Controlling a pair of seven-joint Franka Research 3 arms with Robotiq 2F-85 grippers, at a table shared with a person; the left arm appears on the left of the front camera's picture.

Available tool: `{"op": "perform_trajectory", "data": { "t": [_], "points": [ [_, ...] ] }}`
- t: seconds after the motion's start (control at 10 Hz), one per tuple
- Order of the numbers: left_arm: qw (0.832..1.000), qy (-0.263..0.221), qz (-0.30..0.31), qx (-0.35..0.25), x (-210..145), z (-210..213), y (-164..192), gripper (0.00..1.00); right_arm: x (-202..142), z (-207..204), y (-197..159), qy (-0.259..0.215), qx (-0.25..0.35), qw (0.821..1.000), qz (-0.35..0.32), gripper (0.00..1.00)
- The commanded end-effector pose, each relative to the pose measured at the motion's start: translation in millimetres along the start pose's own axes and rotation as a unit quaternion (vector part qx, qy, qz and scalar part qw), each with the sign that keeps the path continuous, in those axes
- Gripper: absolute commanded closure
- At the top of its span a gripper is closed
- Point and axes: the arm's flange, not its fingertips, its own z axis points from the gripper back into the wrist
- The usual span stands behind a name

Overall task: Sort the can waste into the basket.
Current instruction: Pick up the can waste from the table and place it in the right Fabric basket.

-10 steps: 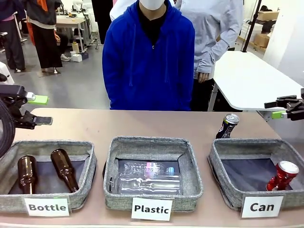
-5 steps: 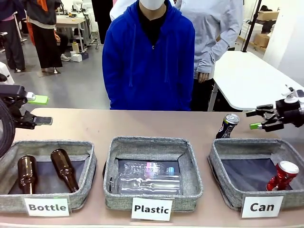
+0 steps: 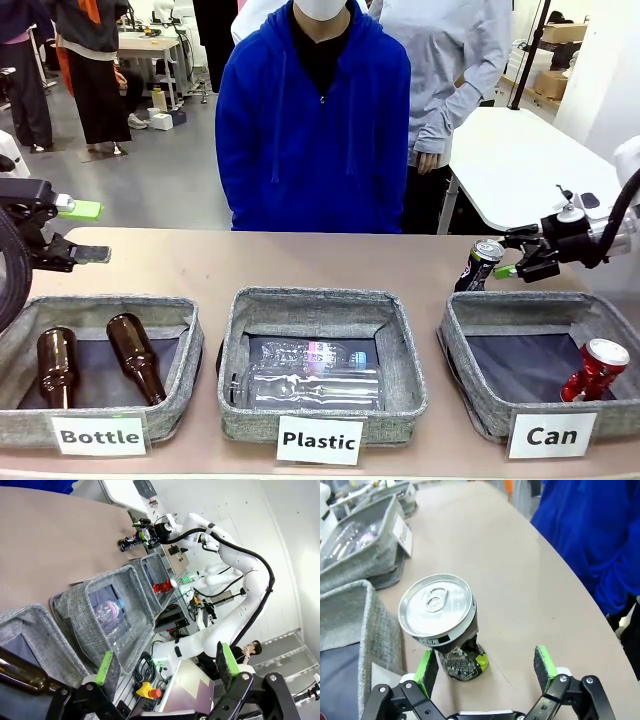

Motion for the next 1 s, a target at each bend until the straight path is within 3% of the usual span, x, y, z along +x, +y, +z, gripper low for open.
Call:
{"op": "perform_trajectory", "data": {
  "t": [0.0, 0.9],
  "points": [
    [1.000, -0.005, -0.004, -0.001, -1.2, 0.2, -1.9, 0.00, 2.0, -5.5, -10.8, 0.021, 0.007, 1.000, -0.002, 0.00],
    [1.000, -0.005, -0.004, -0.001, -1.2, 0.2, -1.9, 0.00, -5.1, -29.7, -21.6, -0.008, 0.057, 0.998, -0.020, 0.00]
  ]
}}
